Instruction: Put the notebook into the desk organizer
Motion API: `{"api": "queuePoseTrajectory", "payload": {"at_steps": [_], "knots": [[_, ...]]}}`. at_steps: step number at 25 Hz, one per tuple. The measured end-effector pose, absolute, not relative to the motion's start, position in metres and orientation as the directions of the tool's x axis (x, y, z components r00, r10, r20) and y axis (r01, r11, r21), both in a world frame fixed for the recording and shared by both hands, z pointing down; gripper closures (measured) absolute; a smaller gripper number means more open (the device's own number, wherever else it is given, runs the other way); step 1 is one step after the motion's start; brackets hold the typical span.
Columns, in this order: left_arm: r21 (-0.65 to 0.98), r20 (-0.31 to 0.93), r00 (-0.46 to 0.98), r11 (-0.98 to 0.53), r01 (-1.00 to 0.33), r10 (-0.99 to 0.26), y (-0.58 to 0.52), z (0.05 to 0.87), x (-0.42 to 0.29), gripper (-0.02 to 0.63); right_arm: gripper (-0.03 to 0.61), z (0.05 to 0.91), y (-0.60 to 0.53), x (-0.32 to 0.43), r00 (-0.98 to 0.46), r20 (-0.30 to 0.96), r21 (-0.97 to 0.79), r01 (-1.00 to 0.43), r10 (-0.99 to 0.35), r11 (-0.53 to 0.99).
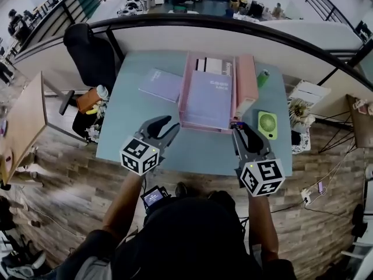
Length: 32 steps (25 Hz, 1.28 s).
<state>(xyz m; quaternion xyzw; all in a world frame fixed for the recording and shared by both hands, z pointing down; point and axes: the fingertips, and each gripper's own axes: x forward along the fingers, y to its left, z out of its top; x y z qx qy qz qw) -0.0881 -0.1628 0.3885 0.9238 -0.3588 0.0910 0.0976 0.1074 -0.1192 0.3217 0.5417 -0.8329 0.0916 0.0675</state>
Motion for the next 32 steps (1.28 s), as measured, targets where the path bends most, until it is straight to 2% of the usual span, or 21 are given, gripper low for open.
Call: {"api": "queuePoseTrajectory", "payload": {"at_steps": [6, 22, 32], "knots": [[0.151, 0.267, 0.73, -0.721, -0.676, -0.629, -0.18, 0.409, -0.09, 0.413, 0.477, 0.345, -0.134, 0.107, -0.379, 0.261, -0.109, -0.925, -0.888, 0.363], [0.302, 0.349, 0.697, -0.629, -0.717, -0.627, -0.212, 0.469, -0.072, 0.411, 0.465, 0.445, -0.178, 0.125, -0.421, 0.419, -0.287, -0.902, -0.805, 0.322], [0.41, 0.359, 0.713, -0.585, -0.7, -0.602, -0.21, 0.492, -0.057, 0.397, 0.405, 0.485, -0.187, 0.123, -0.482, 0.458, -0.467, -0.845, -0.747, 0.26]]}}
